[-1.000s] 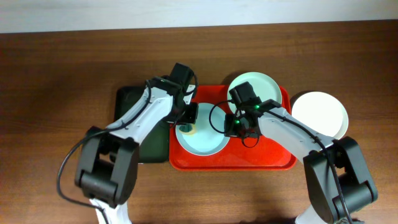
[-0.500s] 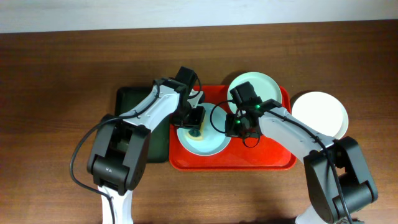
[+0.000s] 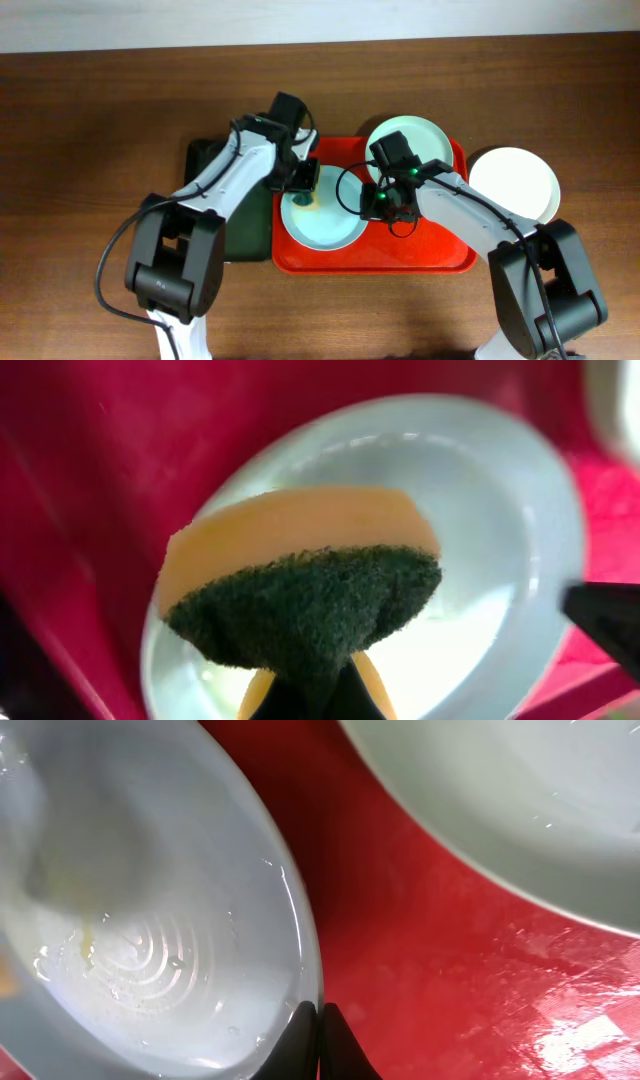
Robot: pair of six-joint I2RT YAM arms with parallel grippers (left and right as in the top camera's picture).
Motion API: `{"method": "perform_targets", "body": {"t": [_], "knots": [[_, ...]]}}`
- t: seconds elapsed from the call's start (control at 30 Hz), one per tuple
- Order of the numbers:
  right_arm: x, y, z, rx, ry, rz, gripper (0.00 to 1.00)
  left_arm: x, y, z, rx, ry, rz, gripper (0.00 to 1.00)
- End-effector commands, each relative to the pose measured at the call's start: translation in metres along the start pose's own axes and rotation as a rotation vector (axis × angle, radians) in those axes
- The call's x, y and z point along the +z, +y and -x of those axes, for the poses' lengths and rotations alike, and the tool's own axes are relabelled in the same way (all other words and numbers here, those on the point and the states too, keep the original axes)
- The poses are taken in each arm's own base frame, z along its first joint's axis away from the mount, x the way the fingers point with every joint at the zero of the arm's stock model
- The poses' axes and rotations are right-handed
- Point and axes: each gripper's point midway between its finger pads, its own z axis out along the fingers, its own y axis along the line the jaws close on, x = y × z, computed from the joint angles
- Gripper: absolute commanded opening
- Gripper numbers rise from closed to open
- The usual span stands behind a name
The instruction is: Clean dirty plates on tray and stack at the side
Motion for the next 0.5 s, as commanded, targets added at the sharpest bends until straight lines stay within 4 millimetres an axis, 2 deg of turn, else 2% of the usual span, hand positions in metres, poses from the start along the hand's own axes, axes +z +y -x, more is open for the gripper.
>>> {"method": "perform_targets", "body": {"t": [0.0,0.07,0.2,0.37,0.47], "knots": [[-0.001,0.0067,-0.0032,-0.01,0.013,0.034,0.04,0.0089,0.0063,-0.0105,-0.005,0.002,0.085,0.0],[-0.0009,0.0066,-0.0033,-0.013,0.013,0.034,0.04,0.0128,0.0125,-0.0118,-0.023,0.0,0.137,0.0],[0.0,0.0062,-0.0035,-0.016,0.013,0.033,0.04,0.016,0.0122,-0.0125,-0.017,0.002,0.153,0.0],[0.0051,0.0015,-0.0027,-0.019,-0.008,0.023,0.22,0.0163,0.0097,-0.0138,-0.018,0.009,0.138,0.0],[0.0056,0.0012,-0.0029,-0.019,-0.008,0.023,0.27,0.0163,0.0093,-0.0142,-0.018,0.011,0.135,0.0]]}}
